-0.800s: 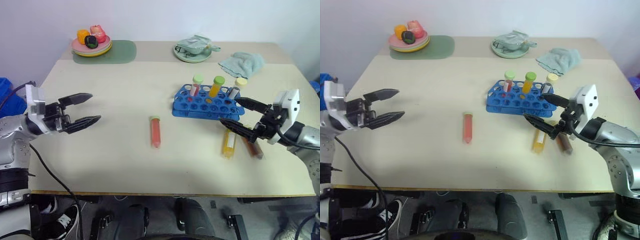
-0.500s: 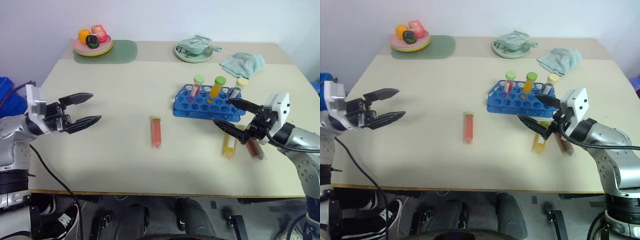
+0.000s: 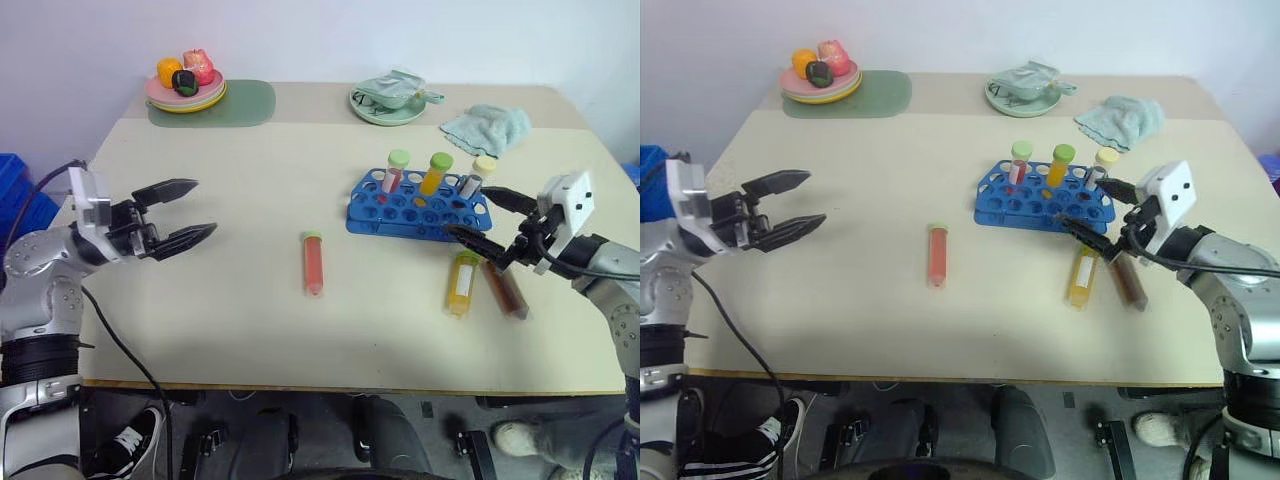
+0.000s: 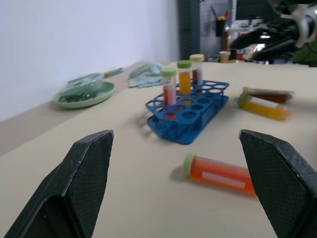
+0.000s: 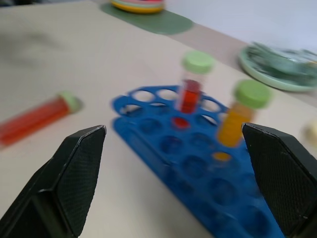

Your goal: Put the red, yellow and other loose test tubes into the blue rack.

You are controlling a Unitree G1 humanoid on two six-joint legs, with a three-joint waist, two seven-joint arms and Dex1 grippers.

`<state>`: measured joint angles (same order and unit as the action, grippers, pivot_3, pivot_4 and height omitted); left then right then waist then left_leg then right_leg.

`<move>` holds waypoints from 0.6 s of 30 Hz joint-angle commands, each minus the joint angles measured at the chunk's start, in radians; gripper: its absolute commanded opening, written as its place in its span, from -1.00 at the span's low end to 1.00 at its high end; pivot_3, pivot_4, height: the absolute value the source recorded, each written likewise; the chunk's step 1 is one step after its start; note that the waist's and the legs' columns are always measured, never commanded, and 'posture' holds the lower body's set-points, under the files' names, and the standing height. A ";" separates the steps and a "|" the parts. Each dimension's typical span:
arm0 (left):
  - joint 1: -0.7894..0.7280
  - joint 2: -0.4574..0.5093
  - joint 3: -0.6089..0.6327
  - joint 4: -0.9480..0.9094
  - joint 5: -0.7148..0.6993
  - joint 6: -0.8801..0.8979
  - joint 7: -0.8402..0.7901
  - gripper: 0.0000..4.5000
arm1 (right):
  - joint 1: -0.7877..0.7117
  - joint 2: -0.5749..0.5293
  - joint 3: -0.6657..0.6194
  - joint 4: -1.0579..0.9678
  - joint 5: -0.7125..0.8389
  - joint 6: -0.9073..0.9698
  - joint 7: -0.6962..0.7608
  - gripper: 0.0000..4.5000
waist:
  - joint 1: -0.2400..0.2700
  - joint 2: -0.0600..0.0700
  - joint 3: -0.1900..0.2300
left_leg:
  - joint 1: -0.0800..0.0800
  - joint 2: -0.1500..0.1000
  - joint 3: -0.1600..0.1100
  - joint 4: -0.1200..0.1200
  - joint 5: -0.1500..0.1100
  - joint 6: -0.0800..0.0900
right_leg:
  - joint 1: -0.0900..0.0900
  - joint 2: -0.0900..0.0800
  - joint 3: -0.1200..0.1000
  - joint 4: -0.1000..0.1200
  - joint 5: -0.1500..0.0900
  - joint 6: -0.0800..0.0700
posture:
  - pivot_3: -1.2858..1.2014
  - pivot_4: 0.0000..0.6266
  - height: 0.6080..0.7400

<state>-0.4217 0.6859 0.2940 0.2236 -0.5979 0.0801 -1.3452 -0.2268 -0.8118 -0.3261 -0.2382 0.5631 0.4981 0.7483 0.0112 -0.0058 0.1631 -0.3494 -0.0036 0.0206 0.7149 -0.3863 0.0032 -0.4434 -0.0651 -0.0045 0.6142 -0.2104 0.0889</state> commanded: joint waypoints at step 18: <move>-0.092 -0.096 -0.143 0.048 0.054 -0.148 -0.113 0.85 | -0.044 -0.341 -0.099 0.004 0.048 0.823 -0.137 1.00 | -0.002 0.000 0.000 | 0.000 0.000 0.000 0.000 0.000 0.000 | 0.000 0.000 0.000 -0.001 0.000 0.000 | 0.03 -0.52 1.00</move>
<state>-0.4940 0.5930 0.1497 0.2755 -0.5492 -0.0396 -1.4547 -0.2398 -1.1328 -0.4004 -0.2289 0.5826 1.2380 0.6227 0.0088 -0.0055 0.1630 -0.3496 -0.0033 0.0206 0.7150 -0.3864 0.0034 -0.4436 -0.0651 -0.0044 0.6134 -0.2104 0.0889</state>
